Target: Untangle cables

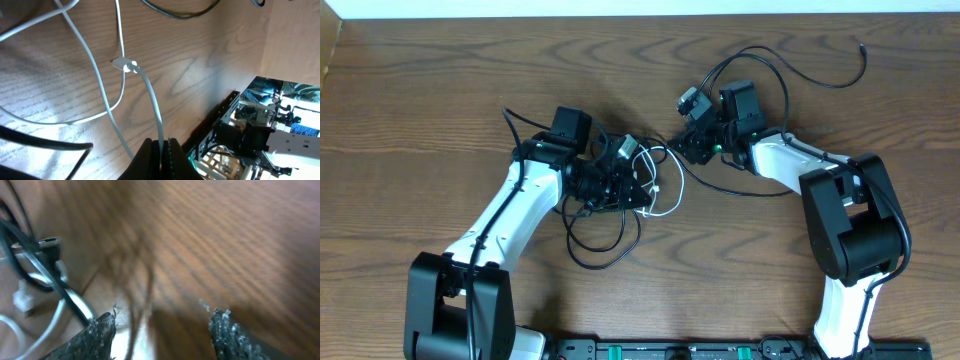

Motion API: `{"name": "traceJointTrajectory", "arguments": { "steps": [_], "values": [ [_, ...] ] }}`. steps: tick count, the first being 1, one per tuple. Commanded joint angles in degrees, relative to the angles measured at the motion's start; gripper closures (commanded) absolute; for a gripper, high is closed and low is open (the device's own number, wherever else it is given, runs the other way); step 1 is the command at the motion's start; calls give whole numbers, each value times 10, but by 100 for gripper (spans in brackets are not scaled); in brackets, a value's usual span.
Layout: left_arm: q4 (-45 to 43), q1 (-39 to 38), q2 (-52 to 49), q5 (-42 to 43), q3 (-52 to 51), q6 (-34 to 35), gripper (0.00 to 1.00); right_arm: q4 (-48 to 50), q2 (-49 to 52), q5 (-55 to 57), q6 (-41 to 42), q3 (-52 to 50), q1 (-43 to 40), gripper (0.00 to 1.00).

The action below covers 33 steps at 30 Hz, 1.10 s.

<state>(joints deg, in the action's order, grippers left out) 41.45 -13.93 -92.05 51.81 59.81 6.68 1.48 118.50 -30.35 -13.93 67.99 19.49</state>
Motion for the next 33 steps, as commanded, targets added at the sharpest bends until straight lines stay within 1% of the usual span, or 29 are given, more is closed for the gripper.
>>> {"name": "traceJointTrajectory", "arguments": {
  "steps": [1, 5, 7, 8, 9, 13, 15, 17, 22, 25, 30, 31, 33],
  "values": [
    [-12, 2, 3, -2, 4, -5, 93, -13, 1, -77, -7, 7, 0, 42],
    [-47, 2, 3, -3, 4, 14, 93, -23, 0, -82, 15, 17, -5, 51],
    [-78, 2, 3, -27, 4, 38, 93, -37, 0, -82, 15, 24, -9, 50],
    [-98, 2, 3, -80, 4, 83, 93, -42, 0, -82, 15, 25, -13, 49],
    [-102, 1, 3, -102, 4, 98, 93, -43, 0, -82, 16, 25, -15, 49],
    [-94, -3, 3, -115, 4, 99, 93, -46, 0, -82, 28, 25, -21, 48],
    [-77, -9, 3, -157, 4, 103, 93, -46, 0, -82, 28, 25, -20, 48],
    [-59, -17, 3, -222, 4, 126, 93, -48, 0, -82, 28, 25, -20, 49],
    [-75, -45, 3, -332, 4, 197, 92, -53, 0, -65, 27, 25, -17, 48],
    [-92, -64, 3, -341, 4, 217, 92, -54, 0, -60, 27, 25, -14, 46],
    [-96, -95, 3, -343, 4, 220, 92, -53, 0, -69, 28, 25, -14, 46],
    [-96, -99, 3, -339, 4, 220, 92, -51, 0, -79, 28, 25, -14, 46],
    [-104, -108, 3, -301, 4, 216, 92, -37, 0, -106, 45, 25, -14, 44]
  ]
}}
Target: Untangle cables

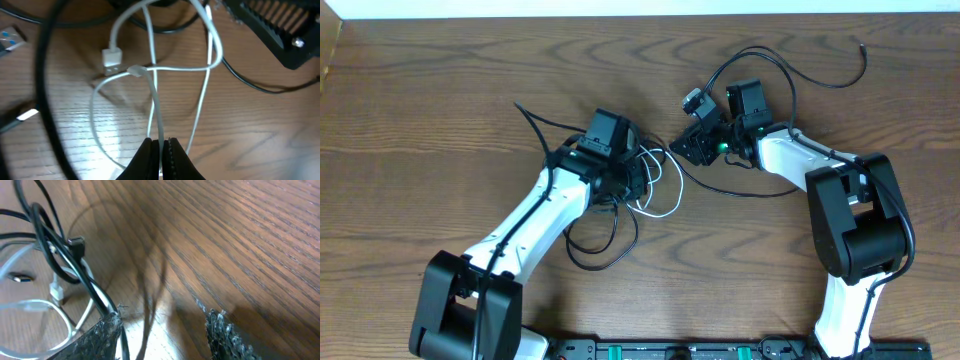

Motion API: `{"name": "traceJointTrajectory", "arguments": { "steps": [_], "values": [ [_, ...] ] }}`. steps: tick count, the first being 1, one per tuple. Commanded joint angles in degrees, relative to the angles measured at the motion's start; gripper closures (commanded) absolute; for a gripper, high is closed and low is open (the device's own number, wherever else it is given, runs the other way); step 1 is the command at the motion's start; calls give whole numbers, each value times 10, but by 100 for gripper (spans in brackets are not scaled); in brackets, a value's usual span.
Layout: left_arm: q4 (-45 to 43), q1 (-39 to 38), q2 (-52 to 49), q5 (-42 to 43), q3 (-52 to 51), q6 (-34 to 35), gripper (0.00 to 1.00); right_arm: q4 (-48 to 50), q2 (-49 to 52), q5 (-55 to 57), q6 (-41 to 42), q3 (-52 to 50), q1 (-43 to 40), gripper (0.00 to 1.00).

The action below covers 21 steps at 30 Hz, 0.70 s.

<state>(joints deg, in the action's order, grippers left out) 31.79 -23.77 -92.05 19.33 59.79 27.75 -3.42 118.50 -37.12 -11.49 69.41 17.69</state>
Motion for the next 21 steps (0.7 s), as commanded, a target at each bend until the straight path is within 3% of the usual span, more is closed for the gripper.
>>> {"name": "traceJointTrajectory", "arguments": {
  "steps": [1, 4, 6, 8, 12, 14, 17, 21],
  "values": [
    [-12, -11, 3, 31, 4, -1, 92, 22, 0, -38, 45, 11, 4, 44],
    [-22, -10, 3, 33, 4, -27, 84, 54, 0, -40, 127, 11, 3, 44],
    [-22, -11, 3, 34, 4, -26, 83, 53, 0, -35, 127, 11, 3, 45],
    [-19, -11, 3, 34, 4, -26, 76, 50, 0, -24, 127, 11, 3, 44],
    [-2, -18, 3, 36, 4, -23, 50, 49, 0, -18, 127, 11, 2, 44],
    [5, -26, 3, 34, 4, -23, 45, 49, 0, -18, 127, 11, 2, 44],
    [18, -30, 3, 34, 17, 3, 22, 50, 0, -18, 128, 11, 2, 44],
    [44, -30, 3, 2, 85, 27, 16, 50, 0, -18, 128, 11, 2, 44]
  ]
}}
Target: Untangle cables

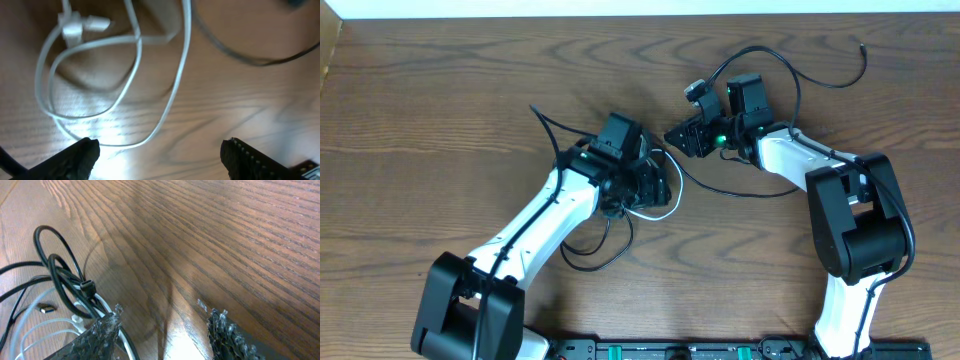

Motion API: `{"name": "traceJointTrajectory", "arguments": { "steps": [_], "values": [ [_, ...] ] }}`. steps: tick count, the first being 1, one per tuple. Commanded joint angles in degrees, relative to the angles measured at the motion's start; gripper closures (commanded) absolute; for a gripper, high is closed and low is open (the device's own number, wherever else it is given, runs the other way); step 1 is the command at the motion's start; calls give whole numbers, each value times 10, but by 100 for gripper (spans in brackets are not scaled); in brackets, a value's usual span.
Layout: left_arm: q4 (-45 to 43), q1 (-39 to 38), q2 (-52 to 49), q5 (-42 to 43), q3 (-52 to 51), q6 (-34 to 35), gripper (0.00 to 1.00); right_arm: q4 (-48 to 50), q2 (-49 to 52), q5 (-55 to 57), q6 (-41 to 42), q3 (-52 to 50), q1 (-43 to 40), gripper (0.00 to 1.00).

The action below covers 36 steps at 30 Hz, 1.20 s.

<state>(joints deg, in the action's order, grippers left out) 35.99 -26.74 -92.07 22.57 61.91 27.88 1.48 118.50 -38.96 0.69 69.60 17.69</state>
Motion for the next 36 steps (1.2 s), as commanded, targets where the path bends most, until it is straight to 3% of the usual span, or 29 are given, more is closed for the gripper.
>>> {"name": "traceJointTrajectory", "arguments": {
  "steps": [1, 3, 6, 10, 15, 29, 33, 36],
  "values": [
    [3, 0, 3, -49, 73, 32, 16, 1, 0, 0, 6, 9, 2, 44],
    [-14, 0, 3, -116, 81, 56, 17, 1, 0, 0, 6, 9, 2, 43],
    [-39, 0, -6, -195, 78, 94, 34, 1, 0, 0, 6, 9, 2, 43],
    [-98, 0, -45, -264, 76, 119, 35, 3, 0, 0, 6, 9, 2, 43],
    [-136, -1, -94, -260, 76, 167, 36, 3, 0, 0, 6, 9, 2, 43],
    [-161, -1, -129, -293, 76, 191, 35, 5, 0, 0, 6, 9, 4, 42],
    [-205, -1, -153, -293, 76, 197, 35, 5, 0, 0, 6, 9, 5, 42],
    [-217, -1, -162, -293, 76, 198, 39, 5, 0, 0, 6, 9, 5, 42]
  ]
}}
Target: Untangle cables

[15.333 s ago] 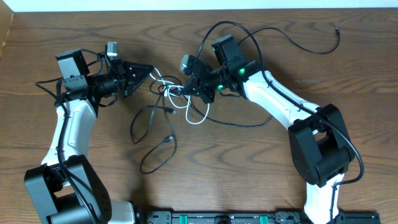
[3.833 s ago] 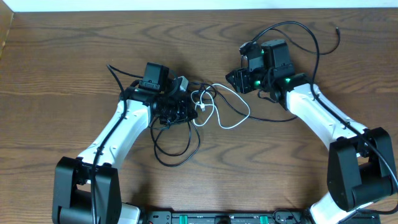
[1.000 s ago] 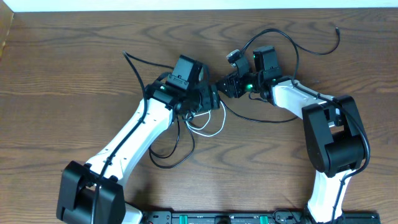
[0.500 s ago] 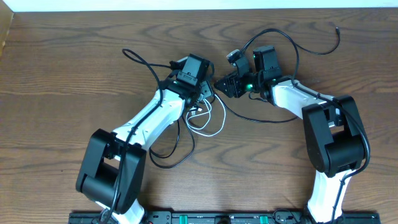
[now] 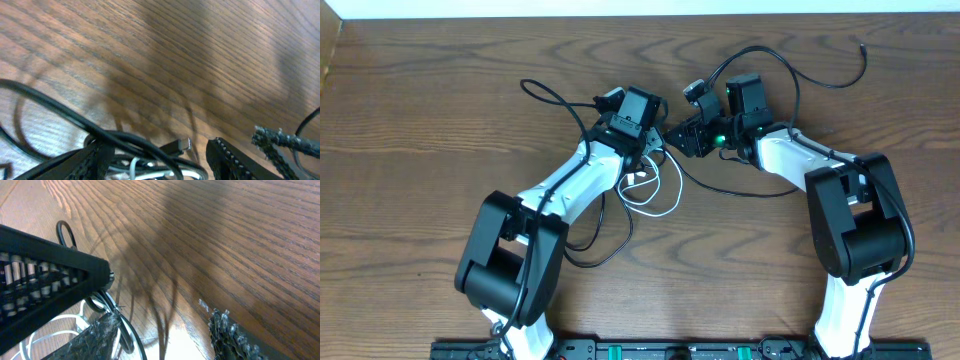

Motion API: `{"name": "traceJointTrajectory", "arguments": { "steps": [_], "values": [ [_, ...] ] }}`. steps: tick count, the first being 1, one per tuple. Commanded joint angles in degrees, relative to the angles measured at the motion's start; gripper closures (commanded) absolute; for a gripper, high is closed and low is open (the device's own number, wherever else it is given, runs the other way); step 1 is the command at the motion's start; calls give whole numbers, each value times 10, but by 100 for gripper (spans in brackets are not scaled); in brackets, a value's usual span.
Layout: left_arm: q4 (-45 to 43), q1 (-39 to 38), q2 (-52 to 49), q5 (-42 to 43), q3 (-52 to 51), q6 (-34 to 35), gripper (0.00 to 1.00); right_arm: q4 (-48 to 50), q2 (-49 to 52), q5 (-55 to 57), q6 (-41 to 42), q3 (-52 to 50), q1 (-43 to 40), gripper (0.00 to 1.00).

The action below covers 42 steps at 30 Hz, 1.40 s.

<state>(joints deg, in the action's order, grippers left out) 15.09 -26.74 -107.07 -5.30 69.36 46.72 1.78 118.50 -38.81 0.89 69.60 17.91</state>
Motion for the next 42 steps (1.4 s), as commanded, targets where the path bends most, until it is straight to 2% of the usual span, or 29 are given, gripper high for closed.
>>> {"name": "traceJointTrajectory", "arguments": {
  "steps": [1, 5, 9, 12, 13, 16, 19, 22, 25, 27, 31, 35, 38, 42],
  "values": [
    [-8, -1, -16, -15, 1, 10, 44, 2, 0, -2, 4, 9, 3, 42],
    [-7, -1, -24, -15, 1, 10, 44, 2, 0, -1, 4, 9, 4, 42],
    [-9, -1, -28, -18, 1, 10, 61, 2, 0, -1, 4, 9, 5, 42],
    [-7, -1, -35, -18, 1, 10, 62, 2, 0, -2, 4, 9, 6, 42],
    [-6, -1, -39, -18, 1, 10, 65, 2, 0, -2, 4, 9, 6, 41],
    [-7, -1, -37, -18, 1, 10, 92, 2, 0, -2, 4, 9, 5, 43],
    [-11, 2, -15, -17, 1, 9, 93, 1, 0, -2, 4, 9, -2, 49],
    [-11, 9, 27, 32, 1, -1, 93, -3, 0, -26, 4, 9, -19, 48],
    [-10, 19, 57, 78, 1, -2, 93, 16, 0, -114, 4, 9, -25, 50],
    [-12, 35, 67, 131, 1, -2, 93, 13, 0, -118, 26, 9, -21, 50],
    [-11, 57, 66, 180, 1, -12, 93, 13, 0, -124, 54, 9, -9, 50],
    [-8, 67, 63, 182, 1, -67, 93, 5, 0, -218, 93, 9, -8, 55],
    [0, 68, 62, 199, 1, -140, 93, -64, 0, -309, 93, 9, -8, 54],
    [1, 70, 59, 200, 1, -161, 93, -90, 0, -348, 96, 9, 2, 53]
  ]
}}
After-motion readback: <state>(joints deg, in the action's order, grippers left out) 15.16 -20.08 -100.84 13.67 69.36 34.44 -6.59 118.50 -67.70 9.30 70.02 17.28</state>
